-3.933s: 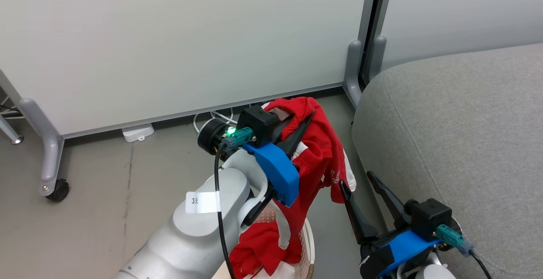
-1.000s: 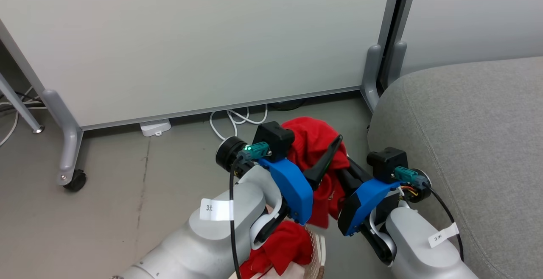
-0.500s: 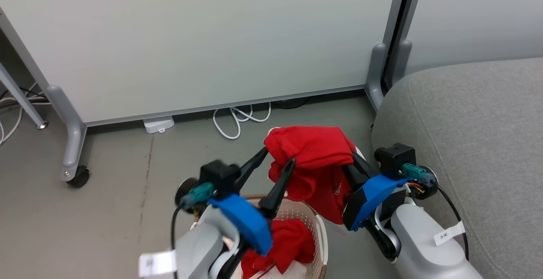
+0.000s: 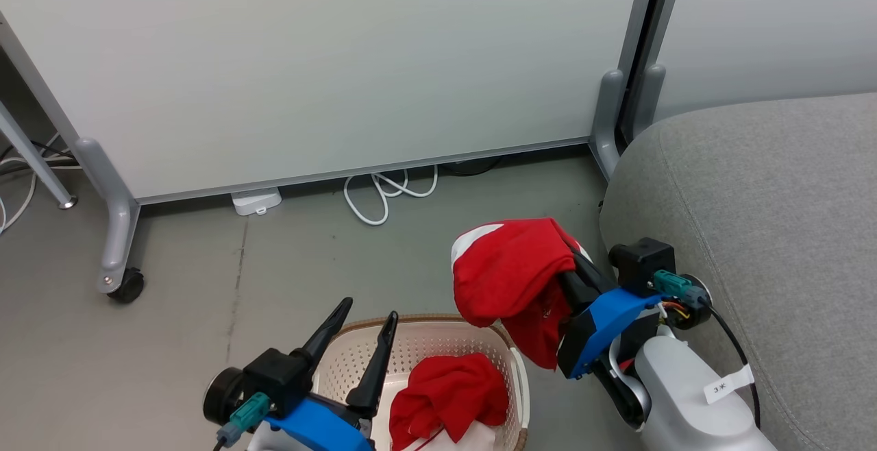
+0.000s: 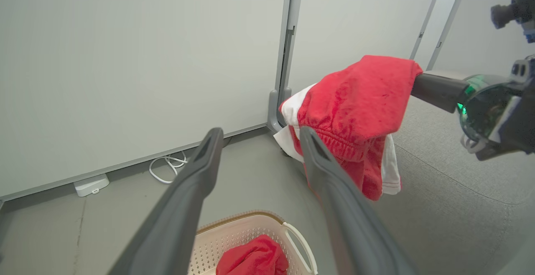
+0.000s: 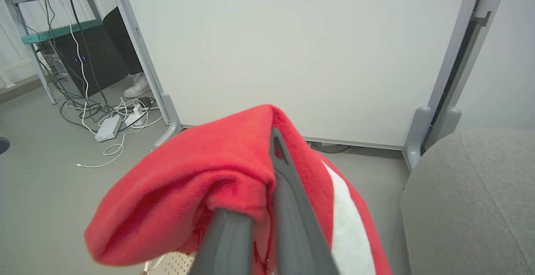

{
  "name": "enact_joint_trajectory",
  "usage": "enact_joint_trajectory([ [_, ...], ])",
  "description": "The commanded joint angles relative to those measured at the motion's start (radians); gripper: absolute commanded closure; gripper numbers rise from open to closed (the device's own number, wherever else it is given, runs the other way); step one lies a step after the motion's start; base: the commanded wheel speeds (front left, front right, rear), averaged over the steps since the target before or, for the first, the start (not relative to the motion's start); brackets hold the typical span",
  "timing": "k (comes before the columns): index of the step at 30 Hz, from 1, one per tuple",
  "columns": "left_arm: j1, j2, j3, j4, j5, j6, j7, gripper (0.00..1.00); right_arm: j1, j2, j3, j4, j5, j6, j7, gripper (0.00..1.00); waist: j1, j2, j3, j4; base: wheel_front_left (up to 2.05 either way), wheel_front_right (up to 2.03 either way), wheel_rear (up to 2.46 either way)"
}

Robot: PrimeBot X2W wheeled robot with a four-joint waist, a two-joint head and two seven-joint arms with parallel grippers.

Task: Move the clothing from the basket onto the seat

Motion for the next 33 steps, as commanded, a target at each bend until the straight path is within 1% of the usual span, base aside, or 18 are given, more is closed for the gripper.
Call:
enact_joint_trajectory([
  [1, 0.012, -0.011, 0.018, -0.01, 0.004, -0.004, -0.005, 0.0, 0.015, -0.002, -0.003, -0.004, -0.004, 0.0, -0.003, 1.0, 0.0, 0.0, 0.0, 0.0, 0.0, 0.0, 0.0],
  [7, 0.06, -0.049, 0.078, -0.021, 0.055, -0.02, -0.005, 0.0, 0.022, -0.002, -0.014, -0.001, -0.005, 0.0, -0.003, 1.0, 0.0, 0.0, 0.001, 0.004, 0.0, 0.0, 0.0],
  [13, 0.062, -0.066, 0.083, -0.01, 0.082, -0.032, -0.005, 0.0, 0.026, -0.002, -0.006, -0.004, 0.005, 0.0, -0.004, 1.0, 0.0, 0.0, 0.002, -0.005, 0.0, 0.0, 0.0],
  [17, 0.063, -0.072, 0.084, -0.006, 0.085, -0.034, -0.005, 0.0, 0.029, -0.002, -0.005, -0.007, 0.009, 0.0, -0.003, 1.0, 0.0, 0.0, 0.003, -0.028, 0.0, 0.0, 0.0],
  [23, 0.042, -0.064, 0.066, -0.022, 0.073, -0.033, -0.005, 0.0, 0.021, -0.002, -0.005, -0.017, 0.006, 0.0, -0.003, 1.0, 0.0, 0.0, 0.011, -0.098, 0.0, 0.0, 0.0],
  [33, 0.014, -0.063, 0.054, -0.043, 0.061, -0.033, -0.005, 0.0, 0.015, -0.002, 0.004, -0.034, 0.008, 0.0, -0.003, 1.0, 0.0, 0.0, 0.026, -0.272, 0.0, 0.0, 0.0],
])
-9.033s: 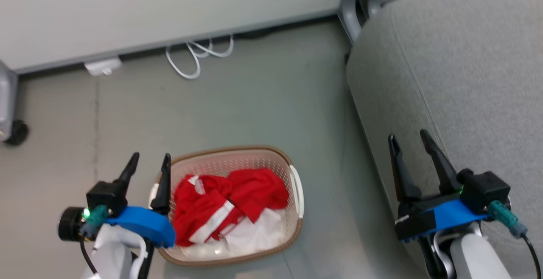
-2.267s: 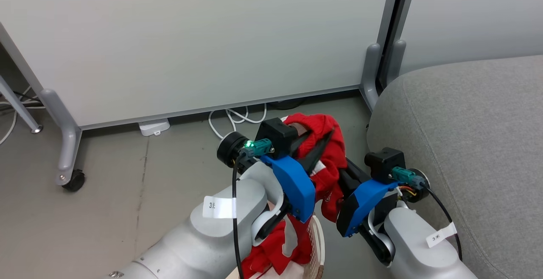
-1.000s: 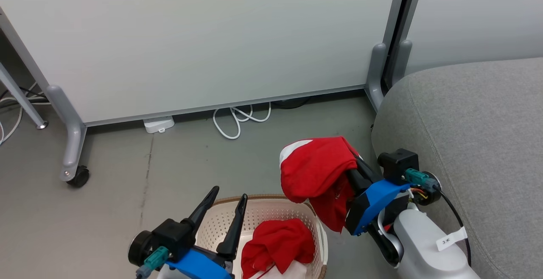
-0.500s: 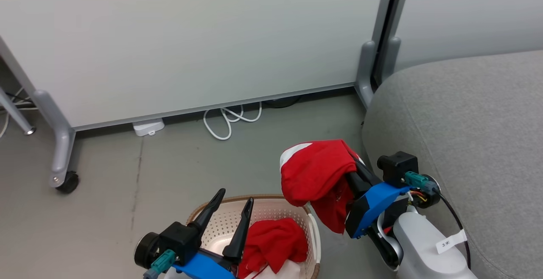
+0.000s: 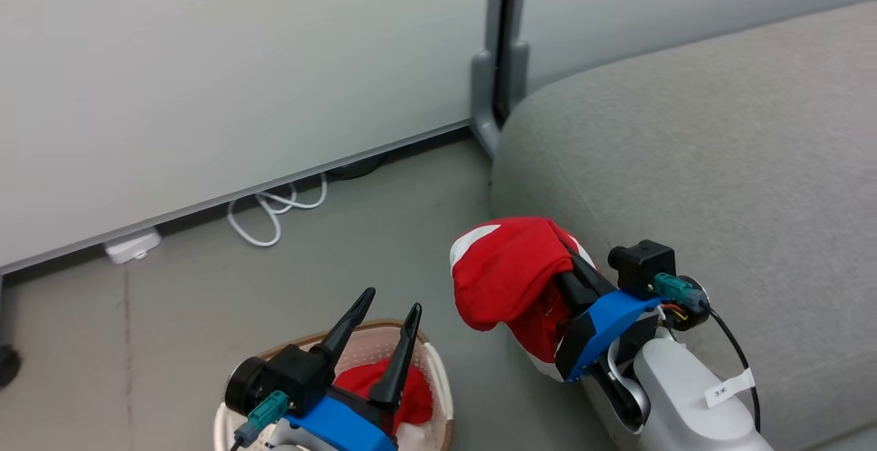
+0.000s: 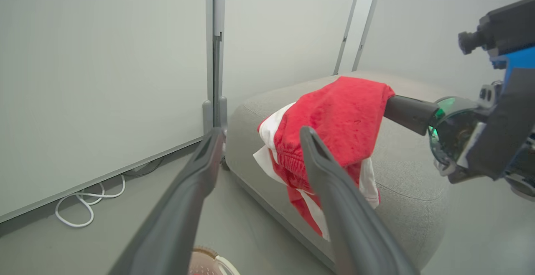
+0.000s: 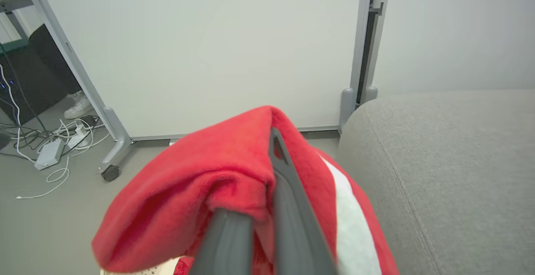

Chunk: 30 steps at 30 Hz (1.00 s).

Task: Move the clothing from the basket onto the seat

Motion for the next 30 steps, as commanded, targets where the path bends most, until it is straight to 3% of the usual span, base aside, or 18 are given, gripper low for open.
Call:
enact_joint_trajectory([
  [1, -0.019, 0.003, 0.0, -0.004, -0.003, -0.002, -0.005, 0.0, 0.001, -0.002, -0.002, -0.004, -0.004, 0.0, -0.003, 1.0, 0.0, -0.0001, 0.007, -0.058, 0.0, 0.0, 0.0],
  [15, -0.034, 0.013, -0.015, 0.009, -0.009, -0.002, -0.005, 0.0, 0.028, -0.002, -0.017, -0.013, -0.005, 0.0, -0.003, 1.0, 0.0, -0.0001, 0.011, -0.213, 0.0, 0.0, 0.0],
  [30, -0.023, 0.021, -0.029, 0.018, -0.012, -0.002, -0.005, 0.0, 0.025, -0.002, -0.019, -0.008, 0.004, 0.0, -0.003, 1.0, 0.0, -0.0001, 0.011, -0.228, 0.0, 0.0, 0.0],
])
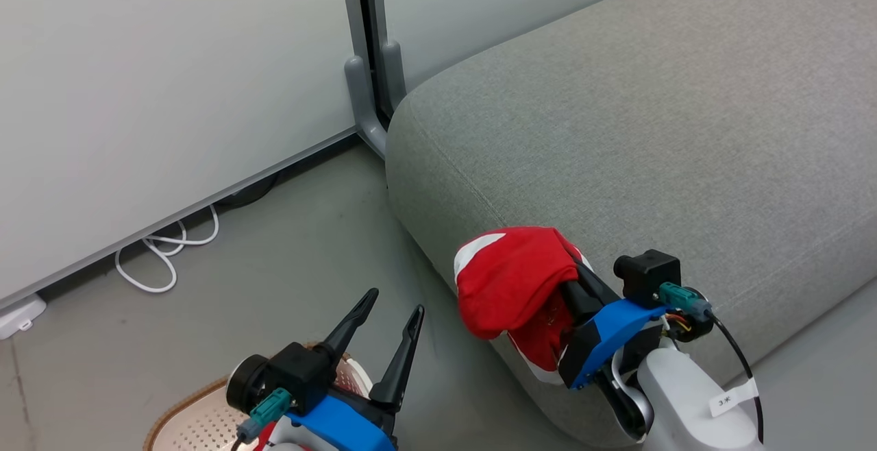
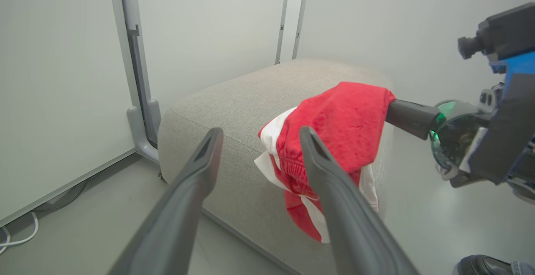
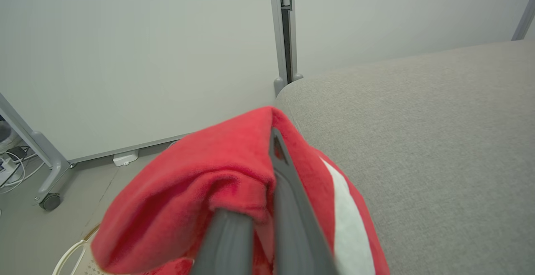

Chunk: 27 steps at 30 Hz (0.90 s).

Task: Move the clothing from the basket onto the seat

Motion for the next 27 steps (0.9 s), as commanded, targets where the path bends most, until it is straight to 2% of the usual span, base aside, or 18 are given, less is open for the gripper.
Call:
enact_joint_trajectory([
  [1, -0.006, 0.009, 0.002, 0.003, 0.007, -0.002, -0.005, 0.0, -0.015, -0.002, -0.006, 0.003, -0.001, 0.0, -0.003, 1.0, 0.0, -0.0001, 0.011, 0.007, 0.0, 0.0, 0.0],
  [4, -0.023, 0.017, -0.005, -0.005, 0.012, -0.002, -0.005, 0.0, -0.059, -0.003, -0.034, 0.01, 0.009, 0.0, -0.003, 1.0, 0.0, -0.0001, 0.039, 0.023, 0.0, 0.0, 0.0],
  [12, -0.1, 0.062, -0.024, -0.028, 0.032, -0.002, -0.005, 0.0, -0.212, -0.033, -0.199, 0.027, 0.031, 0.0, 0.009, 1.0, 0.0, -0.0001, 0.168, 0.09, 0.0, 0.0, 0.0],
  [17, -0.174, 0.097, -0.033, -0.069, 0.05, -0.002, -0.005, 0.0, -0.331, -0.102, -0.32, 0.006, 0.032, 0.0, 0.028, 1.0, 0.0, -0.0001, 0.295, 0.148, 0.0, 0.0, 0.0],
  [27, -0.271, 0.129, 0.024, -0.193, 0.106, 0.005, -0.005, 0.0, -0.493, -0.247, -0.668, -0.052, 0.039, 0.0, 0.071, 1.0, 0.0, -0.0001, 0.53, 0.254, 0.0, 0.0, 0.0],
])
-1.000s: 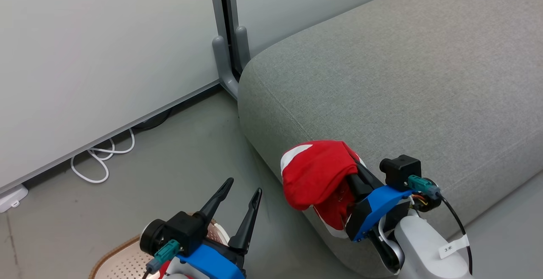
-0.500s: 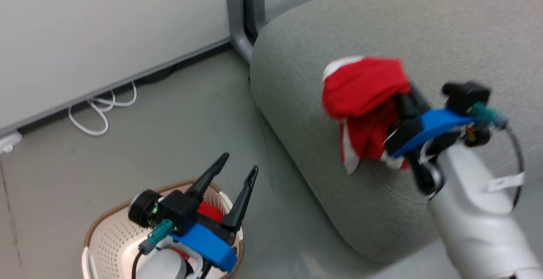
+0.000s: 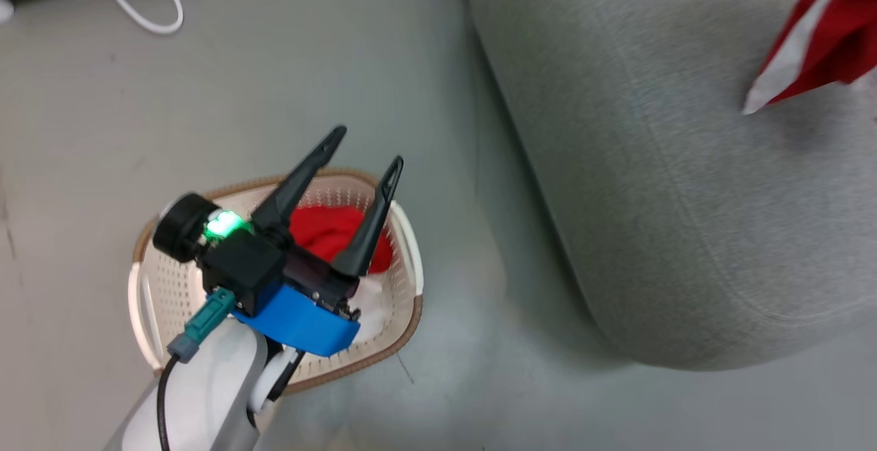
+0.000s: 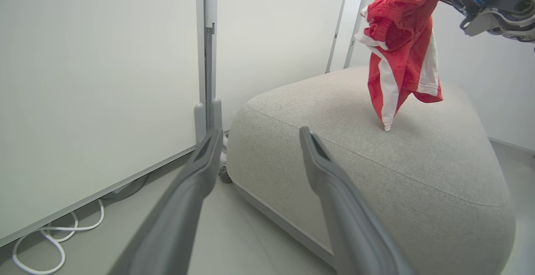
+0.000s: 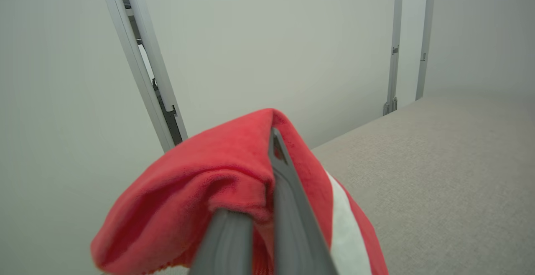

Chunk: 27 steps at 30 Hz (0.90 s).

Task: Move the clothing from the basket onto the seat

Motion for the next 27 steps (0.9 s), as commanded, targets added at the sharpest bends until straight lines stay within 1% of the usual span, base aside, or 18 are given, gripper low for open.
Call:
enact_joint_trajectory([
  [1, -0.025, 0.006, 0.009, -0.012, 0.008, 0.004, -0.005, 0.0, -0.021, -0.016, -0.021, -0.011, -0.005, 0.0, 0.004, 1.0, -0.0002, 0.0, 0.106, 0.071, 0.0, 0.0, 0.0],
  [7, -0.079, 0.011, 0.031, -0.055, 0.033, 0.001, -0.005, 0.0, -0.033, -0.072, -0.198, -0.047, -0.028, 0.0, 0.035, 1.0, -0.0002, 0.0, 0.211, 0.122, 0.0, 0.0, 0.0],
  [10, -0.116, 0.012, 0.029, -0.066, 0.047, -0.001, -0.005, 0.0, -0.028, -0.069, -0.273, -0.035, -0.042, 0.0, 0.028, 1.0, -0.0002, 0.0, 0.265, 0.141, 0.0, 0.0, 0.0],
  [13, -0.135, 0.013, 0.028, -0.071, 0.056, -0.002, -0.005, 0.0, -0.012, -0.053, -0.302, -0.016, -0.065, 0.0, 0.016, 1.0, -0.0002, 0.0, 0.289, 0.143, 0.0, 0.0, 0.0],
  [19, -0.129, 0.015, 0.025, -0.071, 0.059, -0.003, -0.005, 0.0, -0.009, -0.017, -0.319, 0.027, -0.112, 0.0, -0.006, 1.0, -0.0002, 0.0, 0.3, 0.135, 0.0, 0.0, 0.0],
  [24, -0.117, 0.018, 0.028, -0.063, 0.056, -0.003, -0.005, 0.0, -0.029, 0.004, -0.321, 0.051, -0.101, 0.0, -0.017, 1.0, -0.0002, 0.0, 0.297, 0.126, 0.0, 0.0, 0.0],
  [25, -0.117, 0.017, 0.027, -0.061, 0.056, -0.003, -0.005, 0.0, -0.03, 0.004, -0.318, 0.056, -0.102, 0.0, -0.019, 0.51, -0.0002, 0.0, 0.295, 0.126, 0.0, 0.0, 0.0],
  [26, -0.118, 0.016, 0.024, -0.06, 0.055, -0.003, -0.005, 0.0, -0.03, 0.003, -0.314, 0.061, -0.103, 0.0, -0.021, 0.11, -0.0002, 0.0, 0.292, 0.125, 0.0, 0.0, 0.0],
  [27, -0.119, 0.015, 0.022, -0.058, 0.052, -0.003, -0.005, 0.0, -0.031, 0.001, -0.309, 0.066, -0.102, 0.0, -0.021, 0.0, -0.0002, 0.0, 0.288, 0.125, 0.0, 0.0, 0.0],
])
